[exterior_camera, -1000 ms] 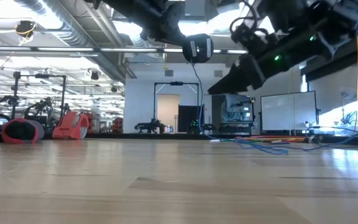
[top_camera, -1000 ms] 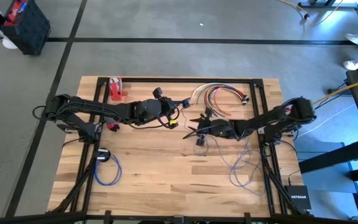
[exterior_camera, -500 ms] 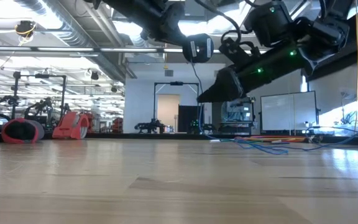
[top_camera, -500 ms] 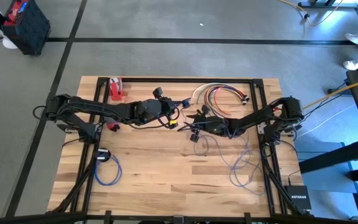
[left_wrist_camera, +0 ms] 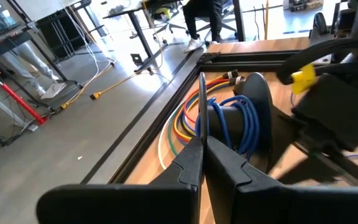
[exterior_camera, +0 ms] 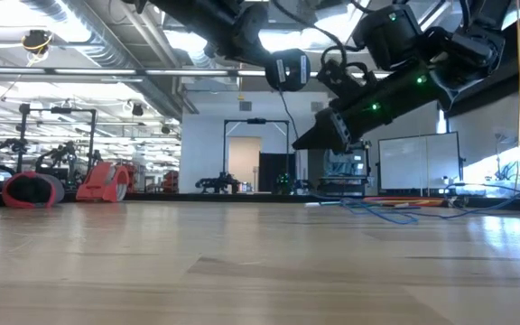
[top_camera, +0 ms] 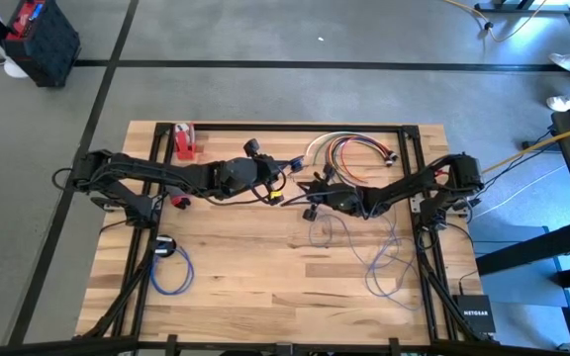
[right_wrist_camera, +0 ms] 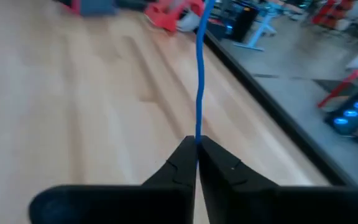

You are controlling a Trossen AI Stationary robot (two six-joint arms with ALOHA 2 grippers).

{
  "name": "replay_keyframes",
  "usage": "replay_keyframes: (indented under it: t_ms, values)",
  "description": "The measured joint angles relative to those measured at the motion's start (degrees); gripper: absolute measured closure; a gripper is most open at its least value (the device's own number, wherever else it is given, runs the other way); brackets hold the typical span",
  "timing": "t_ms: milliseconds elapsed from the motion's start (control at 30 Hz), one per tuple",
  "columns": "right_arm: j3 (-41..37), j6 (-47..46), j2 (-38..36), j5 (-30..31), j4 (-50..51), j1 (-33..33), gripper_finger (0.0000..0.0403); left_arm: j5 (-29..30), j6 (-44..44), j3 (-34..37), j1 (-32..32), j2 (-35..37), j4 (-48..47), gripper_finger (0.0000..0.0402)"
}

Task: Coil cords
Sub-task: Coil the blue cable wire on the black spool

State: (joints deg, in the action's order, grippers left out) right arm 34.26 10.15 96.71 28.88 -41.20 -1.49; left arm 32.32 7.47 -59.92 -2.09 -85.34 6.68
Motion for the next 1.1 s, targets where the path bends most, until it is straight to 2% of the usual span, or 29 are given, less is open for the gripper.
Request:
replay_keyframes:
  t_ms: [200, 333, 567, 733, 967, 1100]
  values:
    - [0.00, 4.80, -0.15, 6.50, 1.89, -0.70, 0.0392, -0.01, 2.30, 0.00, 1.25, 0.28, -0.34, 0.0396]
    - [0.02, 5.53, -2.31, 7.62, 5.33, -1.27, 0.0398, 0.02, 2.04, 0.00, 1.77, 1.50, -2.74, 0.0396]
    - [-0.02, 6.74, -9.91, 10.64, 10.96, -1.52, 0.0395, 2.40, 1.49, 0.00, 1.53, 2.21, -6.73, 0.0396]
    - [-0.02, 6.94, -16.08, 10.58, 14.23, -3.76, 0.0394, 2.44, 2.01, 0.00, 1.53, 2.21, -7.57, 0.0396]
    - [-0.02, 4.75, -22.79, 3.91, 15.16, -6.09, 0.0396, 2.46, 2.07, 0.00, 1.48, 2.10, -7.55, 0.0396]
    - [-0.02, 0.37, -25.19, -2.57, 14.70, -5.84, 0.0399, 2.42, 1.89, 0.01, 0.74, 2.10, -7.57, 0.0396]
